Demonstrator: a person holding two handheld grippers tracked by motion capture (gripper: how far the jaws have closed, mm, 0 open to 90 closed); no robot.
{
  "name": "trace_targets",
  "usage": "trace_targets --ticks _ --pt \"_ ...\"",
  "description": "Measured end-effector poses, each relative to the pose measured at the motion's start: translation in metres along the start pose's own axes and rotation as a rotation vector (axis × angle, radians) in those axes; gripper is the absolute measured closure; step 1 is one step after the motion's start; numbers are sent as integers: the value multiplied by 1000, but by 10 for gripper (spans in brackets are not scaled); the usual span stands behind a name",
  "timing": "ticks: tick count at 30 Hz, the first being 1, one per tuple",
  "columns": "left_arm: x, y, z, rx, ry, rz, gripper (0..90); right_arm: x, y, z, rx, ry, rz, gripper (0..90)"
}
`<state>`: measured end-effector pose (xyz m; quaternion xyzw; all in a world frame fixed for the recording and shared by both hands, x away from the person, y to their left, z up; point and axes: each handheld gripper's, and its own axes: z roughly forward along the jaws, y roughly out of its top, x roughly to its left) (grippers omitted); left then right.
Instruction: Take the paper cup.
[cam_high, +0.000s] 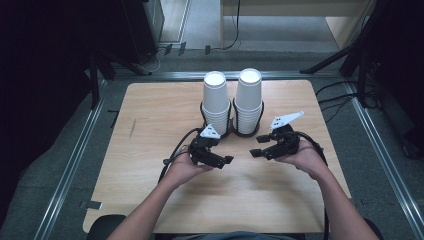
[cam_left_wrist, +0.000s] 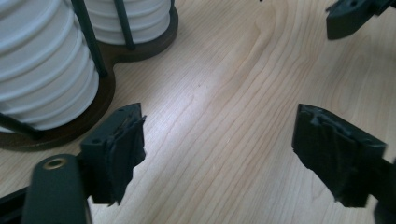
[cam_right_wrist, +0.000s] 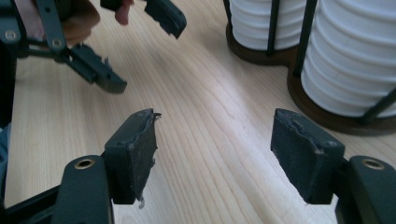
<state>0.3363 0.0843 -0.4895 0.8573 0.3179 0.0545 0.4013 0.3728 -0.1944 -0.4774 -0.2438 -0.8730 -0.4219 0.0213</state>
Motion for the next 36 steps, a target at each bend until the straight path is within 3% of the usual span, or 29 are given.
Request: trace_targets --ticks 2,5,10,14,20,23,36 --pt "0 1 0 -8 -4 1 293 0 -2 -1 2 -6 2 333" --pt "0 4 1 0 12 18 336 -1 -5 -2 6 -21 -3 384" --pt "1 9 1 7 4 19 422 1 -10 -4 11 -22 -9 432" --pt "-1 11 1 -2 -5 22 474 2 -13 -3 24 -12 26 432" --pt "1 10 4 11 -13 20 487 2 -11 -5 40 -11 17 415" --pt "1 10 4 8 -15 17 515 -1 -10 -7 31 -12 36 399" --pt "4 14 2 3 -35 17 653 -1 -2 -18 25 -55 5 323"
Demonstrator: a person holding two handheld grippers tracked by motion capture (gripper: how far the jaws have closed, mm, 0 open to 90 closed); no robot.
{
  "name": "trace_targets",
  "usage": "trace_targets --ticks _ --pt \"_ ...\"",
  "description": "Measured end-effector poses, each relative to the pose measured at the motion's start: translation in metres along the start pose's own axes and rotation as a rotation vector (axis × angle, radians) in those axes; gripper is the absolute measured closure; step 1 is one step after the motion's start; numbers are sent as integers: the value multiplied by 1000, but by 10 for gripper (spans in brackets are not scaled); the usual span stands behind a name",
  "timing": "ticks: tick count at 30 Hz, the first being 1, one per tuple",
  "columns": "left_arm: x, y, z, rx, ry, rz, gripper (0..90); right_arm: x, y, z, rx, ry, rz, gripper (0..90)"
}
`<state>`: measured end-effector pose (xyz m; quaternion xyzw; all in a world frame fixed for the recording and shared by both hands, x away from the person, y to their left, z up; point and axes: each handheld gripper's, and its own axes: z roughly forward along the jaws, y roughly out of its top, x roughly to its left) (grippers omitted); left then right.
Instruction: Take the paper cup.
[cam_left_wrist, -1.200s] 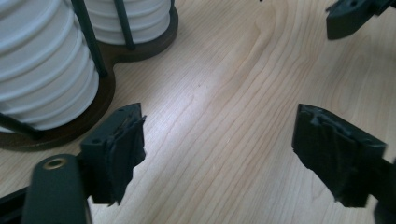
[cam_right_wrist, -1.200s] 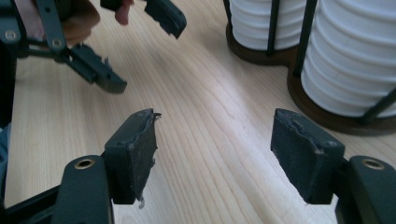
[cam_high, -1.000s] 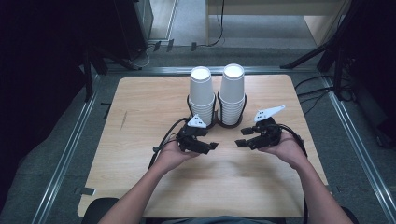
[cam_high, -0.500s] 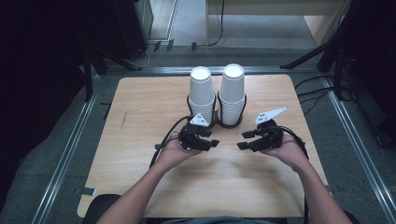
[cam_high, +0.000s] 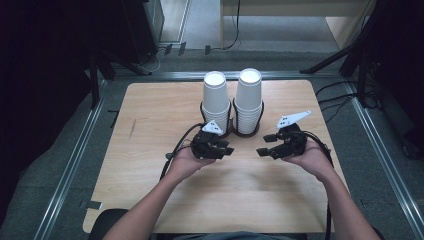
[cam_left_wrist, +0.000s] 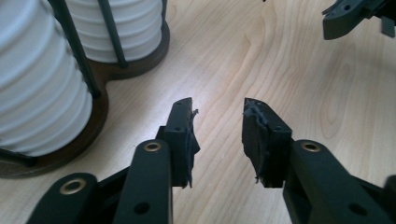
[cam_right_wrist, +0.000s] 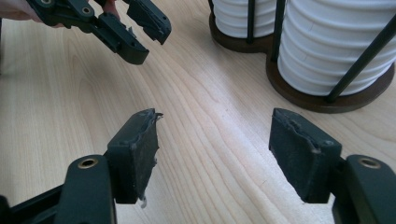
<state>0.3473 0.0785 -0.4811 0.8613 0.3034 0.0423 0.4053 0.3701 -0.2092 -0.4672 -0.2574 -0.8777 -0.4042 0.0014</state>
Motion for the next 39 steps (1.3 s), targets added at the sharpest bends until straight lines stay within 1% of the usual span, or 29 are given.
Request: trace_targets --ticks 1,3,4,6,8,9,10,11,14,15,16,19,20,22,24,25,26,27,28,29,30,31,32,33,34,35,36,38,39 --pt "0 1 0 -14 -1 -4 661 0 1 -1 -1 -6 -8 322" --pt "2 4 0 -7 1 -20 706 -1 5 -3 3 -12 -12 317" --pt "2 4 0 -7 1 -20 721 -1 5 -3 3 -12 -12 317" --pt "1 12 0 3 7 -11 767 -4 12 -8 12 -26 -14 307" --pt "1 17 1 -10 8 -21 800 -6 16 -13 22 -39 -18 300" --pt "1 17 1 -10 8 -21 814 -6 16 -13 22 -39 -18 300" --pt "1 22 1 -18 16 -29 827 -9 21 -18 16 -50 -14 295" --pt "1 24 2 -23 13 -36 838 -11 23 -20 9 -51 -9 295" --pt "0 32 4 -24 24 -40 861 -17 28 -26 -12 -45 7 295" --pt "0 32 4 -24 24 -40 868 -17 28 -26 -12 -45 7 295" --pt "0 37 6 -25 37 -39 876 -20 32 -29 -12 -50 15 295" --pt "0 43 7 -28 43 -49 885 -24 40 -32 -6 -64 9 295" --pt "-1 47 9 -31 52 -61 885 -25 43 -34 -5 -69 5 295" --pt "-1 49 11 -35 50 -67 885 -26 49 -36 -6 -76 7 293" --pt "-1 54 14 -40 68 -82 890 -28 55 -38 -10 -82 7 289" --pt "-1 54 14 -40 68 -82 890 -29 57 -39 -11 -87 6 287" --pt "0 59 15 -44 78 -94 891 -31 61 -40 -10 -89 7 283" --pt "0 59 15 -44 78 -94 892 -31 61 -40 -10 -89 7 283" --pt "1 64 16 -46 102 -81 892 -33 67 -42 -17 -93 6 275" --pt "2 67 15 -40 109 -79 891 -34 69 -43 -19 -98 5 266" --pt "2 67 15 -40 109 -79 893 -35 71 -44 -21 -112 2 259" --pt "3 69 15 -41 106 -77 893 -36 73 -45 -32 -113 4 257" --pt "4 71 15 -41 106 -82 893 -36 73 -45 -32 -113 4 257" --pt "3 73 16 -42 116 -81 894 -37 79 -46 -48 -112 3 255" --pt "3 75 19 -30 126 -81 894 -37 81 -46 -48 -113 1 249" --pt "3 75 19 -30 126 -81 895 -37 81 -46 -48 -113 1 249" --pt "1 77 22 -33 144 -83 895 -38 88 -46 -47 -119 0 236" --pt "0 79 23 -36 146 -88 894 -40 95 -46 -52 -124 -6 227" --pt "-2 82 23 -49 162 -88 895 -41 98 -46 -54 -125 -4 221"
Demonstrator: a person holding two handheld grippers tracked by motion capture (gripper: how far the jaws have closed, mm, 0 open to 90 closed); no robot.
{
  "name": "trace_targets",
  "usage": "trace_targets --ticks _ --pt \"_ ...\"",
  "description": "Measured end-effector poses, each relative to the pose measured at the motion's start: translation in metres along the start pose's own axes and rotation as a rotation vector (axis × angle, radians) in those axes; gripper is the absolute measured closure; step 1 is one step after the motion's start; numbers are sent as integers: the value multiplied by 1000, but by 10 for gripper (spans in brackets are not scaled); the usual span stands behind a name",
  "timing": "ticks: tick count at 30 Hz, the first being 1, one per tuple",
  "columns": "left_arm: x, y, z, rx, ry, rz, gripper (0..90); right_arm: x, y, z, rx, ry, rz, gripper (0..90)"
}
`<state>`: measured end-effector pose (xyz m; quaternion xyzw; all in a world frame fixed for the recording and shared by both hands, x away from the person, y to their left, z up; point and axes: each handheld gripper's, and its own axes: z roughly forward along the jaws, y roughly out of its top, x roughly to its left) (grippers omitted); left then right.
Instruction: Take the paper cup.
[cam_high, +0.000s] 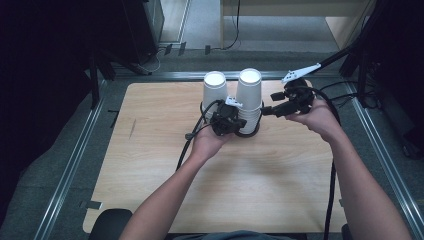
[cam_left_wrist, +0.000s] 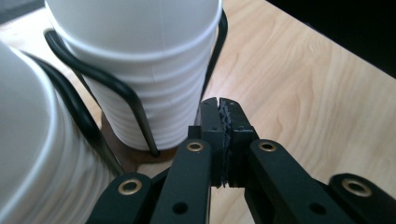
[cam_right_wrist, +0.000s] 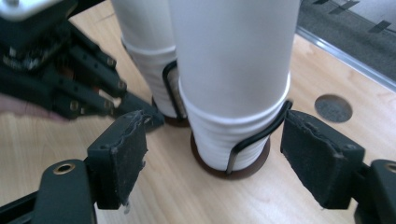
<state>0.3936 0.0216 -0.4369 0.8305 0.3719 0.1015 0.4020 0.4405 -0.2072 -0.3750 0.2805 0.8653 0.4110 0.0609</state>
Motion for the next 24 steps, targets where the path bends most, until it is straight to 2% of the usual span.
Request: trace_targets --ticks 4,8,11,14,18,24 --pt "0 7 3 -6 8 -23 895 -3 14 1 -13 -11 10 196" --pt "3 10 6 -9 16 -45 894 -2 27 4 -9 -15 -2 164" --pt "3 11 6 -9 38 -42 893 0 36 6 -1 -13 -8 157" --pt "4 11 6 -14 33 -52 893 3 42 10 14 -6 -35 157" --pt "5 12 6 -14 36 -57 892 4 47 13 20 -9 -41 158" --pt "7 14 5 -20 43 -58 884 6 58 21 18 -49 -39 140"
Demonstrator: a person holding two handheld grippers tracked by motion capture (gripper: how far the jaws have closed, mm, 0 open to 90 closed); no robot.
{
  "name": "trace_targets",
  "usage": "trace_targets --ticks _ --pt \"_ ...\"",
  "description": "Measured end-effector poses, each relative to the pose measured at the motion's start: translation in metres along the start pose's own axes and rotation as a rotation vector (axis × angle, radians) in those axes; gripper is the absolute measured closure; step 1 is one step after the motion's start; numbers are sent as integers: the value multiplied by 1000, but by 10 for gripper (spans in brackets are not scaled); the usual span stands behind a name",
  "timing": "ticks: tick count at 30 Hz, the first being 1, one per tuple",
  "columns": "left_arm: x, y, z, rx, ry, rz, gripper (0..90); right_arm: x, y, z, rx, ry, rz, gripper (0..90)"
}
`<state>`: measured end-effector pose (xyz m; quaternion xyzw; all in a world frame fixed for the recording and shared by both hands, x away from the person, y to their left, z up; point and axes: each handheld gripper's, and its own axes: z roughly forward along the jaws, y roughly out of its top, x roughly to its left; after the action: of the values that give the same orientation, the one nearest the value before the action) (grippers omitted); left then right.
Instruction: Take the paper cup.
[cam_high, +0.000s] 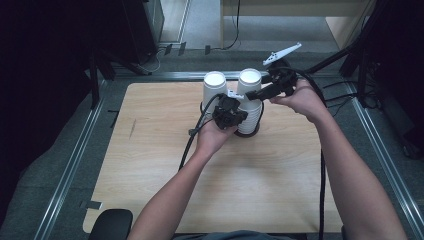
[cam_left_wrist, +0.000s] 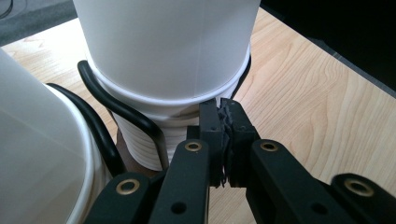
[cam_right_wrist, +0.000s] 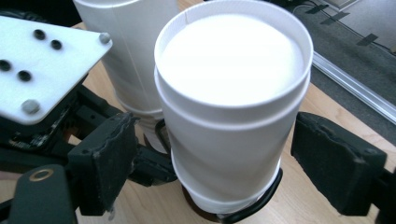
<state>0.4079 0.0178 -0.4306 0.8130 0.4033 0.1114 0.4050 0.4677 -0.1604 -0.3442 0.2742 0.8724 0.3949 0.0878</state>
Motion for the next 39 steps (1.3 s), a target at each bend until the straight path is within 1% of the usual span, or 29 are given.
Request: trace_targets --ticks 1,3,5,6,10,11,14,15,16,17,19,24,26,30,39 --pt "0 0 1 2 -4 -5 884 0 2 1 -1 -6 4 139" --pt "-1 0 1 7 3 4 884 -1 5 3 3 -17 19 139" --pt "-1 0 2 2 1 -7 884 -2 10 5 2 -14 27 139" --pt "-1 0 2 5 3 0 884 -2 12 6 7 -13 33 139" --pt "-1 0 2 4 -1 -2 884 0 21 11 30 -23 32 139" --pt "-1 0 2 6 -1 -1 884 0 23 12 31 -27 25 139" --pt "-1 0 2 6 1 0 884 1 26 14 46 -39 29 154" --pt "-2 0 2 5 4 -1 884 2 29 15 65 -56 24 199" --pt "-2 0 2 5 4 -1 884 2 29 15 65 -56 24 199" --pt "-1 0 2 6 2 -1 884 2 30 16 82 -67 17 210" --pt "-2 0 3 4 2 -3 884 2 31 17 96 -67 15 211" --pt "-2 0 4 13 7 1 884 3 34 17 113 -78 -9 225" --pt "0 -1 4 14 -6 -7 886 8 36 16 123 -97 -51 231" --pt "-1 -1 5 11 2 -7 886 8 39 14 132 -97 -54 237" --pt "0 -2 5 12 -3 -10 886 8 43 13 149 -100 -42 244"
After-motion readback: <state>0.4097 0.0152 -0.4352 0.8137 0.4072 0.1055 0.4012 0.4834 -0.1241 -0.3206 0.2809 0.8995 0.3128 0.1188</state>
